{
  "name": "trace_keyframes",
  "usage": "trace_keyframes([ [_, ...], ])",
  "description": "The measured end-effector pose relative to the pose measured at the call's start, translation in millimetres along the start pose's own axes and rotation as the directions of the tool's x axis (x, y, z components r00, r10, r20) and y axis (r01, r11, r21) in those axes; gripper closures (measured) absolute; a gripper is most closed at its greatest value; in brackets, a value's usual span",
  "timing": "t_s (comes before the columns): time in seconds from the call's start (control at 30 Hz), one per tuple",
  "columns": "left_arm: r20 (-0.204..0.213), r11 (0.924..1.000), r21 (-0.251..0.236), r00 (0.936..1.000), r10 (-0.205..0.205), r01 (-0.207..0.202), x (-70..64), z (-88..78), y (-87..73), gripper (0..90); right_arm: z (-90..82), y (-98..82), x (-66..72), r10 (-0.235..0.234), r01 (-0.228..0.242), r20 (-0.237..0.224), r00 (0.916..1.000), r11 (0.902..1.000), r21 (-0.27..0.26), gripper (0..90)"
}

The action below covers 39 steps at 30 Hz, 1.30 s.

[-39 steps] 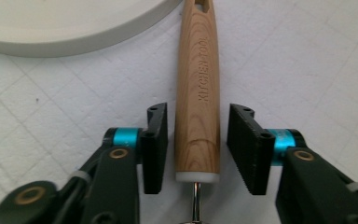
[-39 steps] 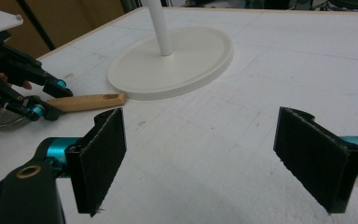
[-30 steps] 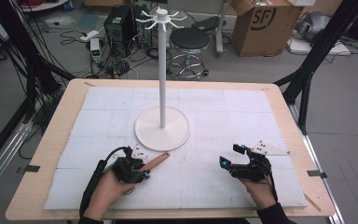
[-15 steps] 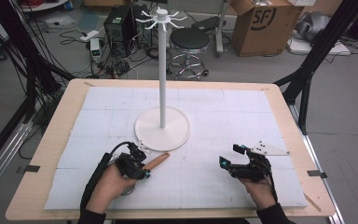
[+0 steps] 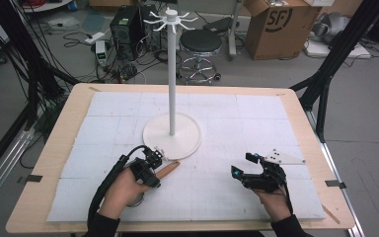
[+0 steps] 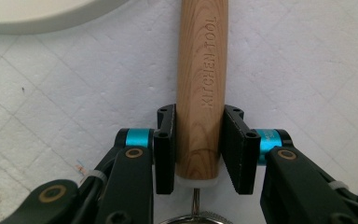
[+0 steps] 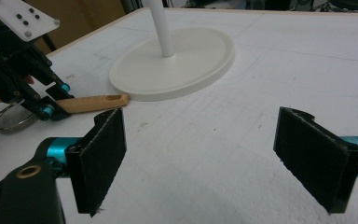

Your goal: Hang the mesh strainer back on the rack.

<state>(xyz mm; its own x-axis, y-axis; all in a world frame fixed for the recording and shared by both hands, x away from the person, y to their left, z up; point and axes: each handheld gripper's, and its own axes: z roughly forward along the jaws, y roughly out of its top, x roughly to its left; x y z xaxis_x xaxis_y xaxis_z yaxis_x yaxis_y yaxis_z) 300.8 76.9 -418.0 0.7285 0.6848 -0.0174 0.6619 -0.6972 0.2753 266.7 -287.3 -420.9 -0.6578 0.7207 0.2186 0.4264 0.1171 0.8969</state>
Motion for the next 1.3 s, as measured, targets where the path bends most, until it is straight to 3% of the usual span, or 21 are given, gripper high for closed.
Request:
trace_keyframes([
  [0.07,-0.006,0.9997,0.024,0.9999,0.009,-0.008,-0.5,-0.1,2.6,67.8,0.5,-0.1,0.3,0.003,-0.003,-0.001,1.0000,1.0000,0.001,16.3],
  [0.27,0.001,0.9990,0.008,0.9990,0.045,-0.045,0.7,0.2,0.6,68.9,1.0,-0.2,0.1,0.001,-0.001,-0.002,1.0000,1.0000,0.000,16.3],
  [0.37,0.015,0.9976,-0.056,0.9990,0.041,-0.040,2.4,-0.4,-8.2,69.2,0.3,0.1,0.6,-0.005,0.005,0.000,1.0000,1.0000,-0.004,16.3],
  [0.47,0.032,0.9910,-0.130,0.9988,0.037,-0.033,4.8,-0.8,-18.8,69.5,0.7,0.2,0.0,-0.007,0.007,0.005,1.0000,1.0000,-0.006,16.3],
  [0.67,0.091,0.9774,-0.209,0.9945,0.053,-0.033,13.4,-4.3,-29.0,69.5,-0.3,0.1,-1.0,-0.005,0.005,0.012,0.9999,0.9999,-0.009,16.3],
  [0.73,0.124,0.9617,-0.274,0.9911,0.048,-0.012,17.6,-11.2,-33.9,69.5,-0.9,0.4,-2.7,0.000,0.000,0.014,0.9999,0.9999,-0.012,16.3],
  [0.8,0.118,0.9454,-0.326,0.9926,0.029,0.011,22.7,-18.2,-37.8,69.5,-0.9,0.5,-3.5,0.005,-0.005,0.018,0.9998,0.9999,-0.015,16.3],
  [0.87,0.114,0.9337,-0.357,0.9933,0.018,0.024,28.5,-22.7,-41.0,69.5,-0.7,0.6,-3.5,0.008,-0.007,0.015,0.9999,0.9999,-0.014,16.3],
  [0.9,0.117,0.9237,-0.381,0.9931,0.012,0.034,30.2,-24.1,-42.4,69.5,-0.7,0.5,-3.3,0.004,-0.004,0.016,0.9999,0.9999,-0.013,16.3],
  [0.97,0.127,0.9075,-0.419,0.9917,0.022,0.033,33.0,-27.0,-44.6,69.5,-0.7,0.4,-2.8,-0.002,0.002,0.014,0.9999,0.9999,-0.015,16.3],
  [1.0,0.117,0.8964,-0.442,0.9928,0.024,0.031,32.9,-28.9,-45.4,69.5,-1.0,0.5,-2.6,0.000,0.001,0.014,0.9999,0.9999,-0.014,16.3],
  [1.07,0.109,0.8601,-0.510,0.9921,0.062,0.002,33.5,-33.1,-47.6,69.4,-1.5,0.7,-2.8,0.000,0.000,0.016,0.9999,0.9998,-0.020,16.3],
  [1.13,0.099,0.8396,-0.543,0.9937,0.052,0.010,36.2,-37.1,-49.4,69.5,-2.4,0.9,-2.8,0.007,-0.007,0.014,0.9999,0.9998,-0.019,16.3],
  [1.3,0.118,0.7819,-0.622,0.9922,0.041,0.042,40.9,-47.7,-55.3,69.4,-3.3,1.2,-4.5,0.002,-0.001,0.019,0.9998,0.9996,-0.026,16.3],
])
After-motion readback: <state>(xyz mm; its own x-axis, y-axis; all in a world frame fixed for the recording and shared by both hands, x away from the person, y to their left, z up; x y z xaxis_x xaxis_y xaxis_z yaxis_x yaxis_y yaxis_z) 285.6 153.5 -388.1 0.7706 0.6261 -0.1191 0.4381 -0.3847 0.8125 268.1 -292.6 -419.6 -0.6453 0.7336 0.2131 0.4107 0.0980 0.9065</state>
